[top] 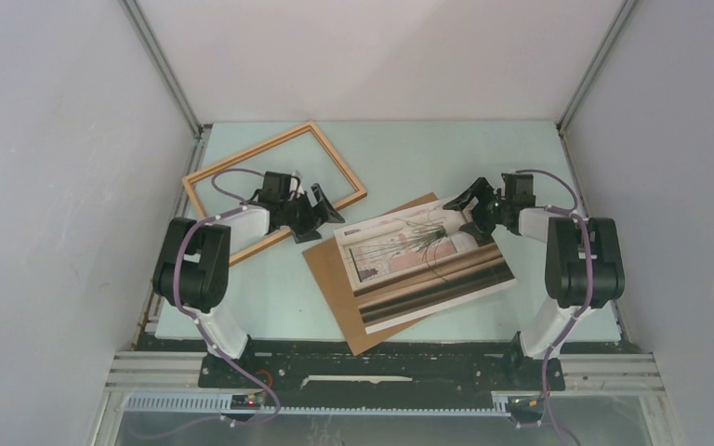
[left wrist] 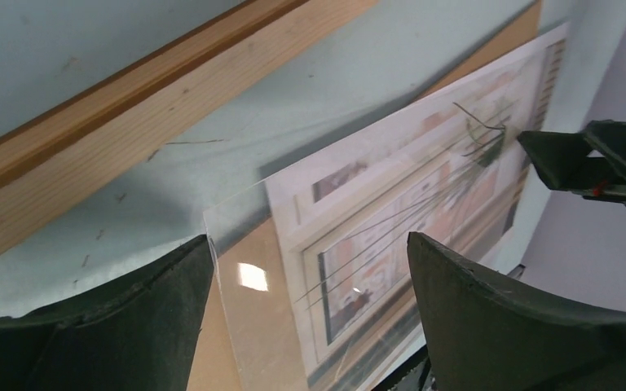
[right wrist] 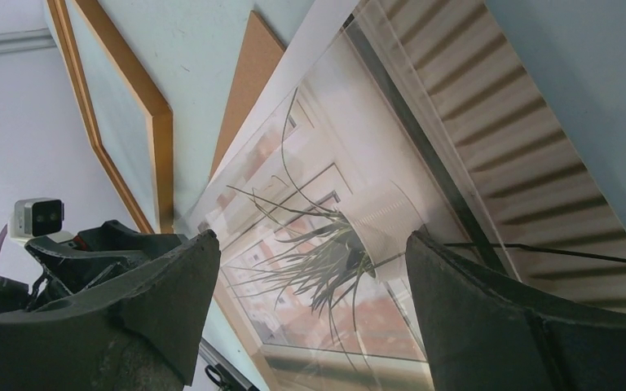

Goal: Put the photo into the frame

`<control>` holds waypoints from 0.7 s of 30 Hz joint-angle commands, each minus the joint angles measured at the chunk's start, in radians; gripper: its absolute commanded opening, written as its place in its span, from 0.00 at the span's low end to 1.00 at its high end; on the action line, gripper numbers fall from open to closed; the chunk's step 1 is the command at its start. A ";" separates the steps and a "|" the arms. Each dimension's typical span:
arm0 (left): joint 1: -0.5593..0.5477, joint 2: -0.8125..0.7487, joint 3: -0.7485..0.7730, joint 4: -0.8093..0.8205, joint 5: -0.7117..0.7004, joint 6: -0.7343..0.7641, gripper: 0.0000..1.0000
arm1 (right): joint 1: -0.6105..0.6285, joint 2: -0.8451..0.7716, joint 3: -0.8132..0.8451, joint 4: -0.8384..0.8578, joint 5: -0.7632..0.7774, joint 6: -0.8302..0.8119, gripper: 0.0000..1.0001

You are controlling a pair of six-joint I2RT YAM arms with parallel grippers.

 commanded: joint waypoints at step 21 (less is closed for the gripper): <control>0.002 -0.332 -0.371 0.600 0.087 -0.286 0.60 | -0.003 0.026 0.044 0.020 -0.030 0.006 0.91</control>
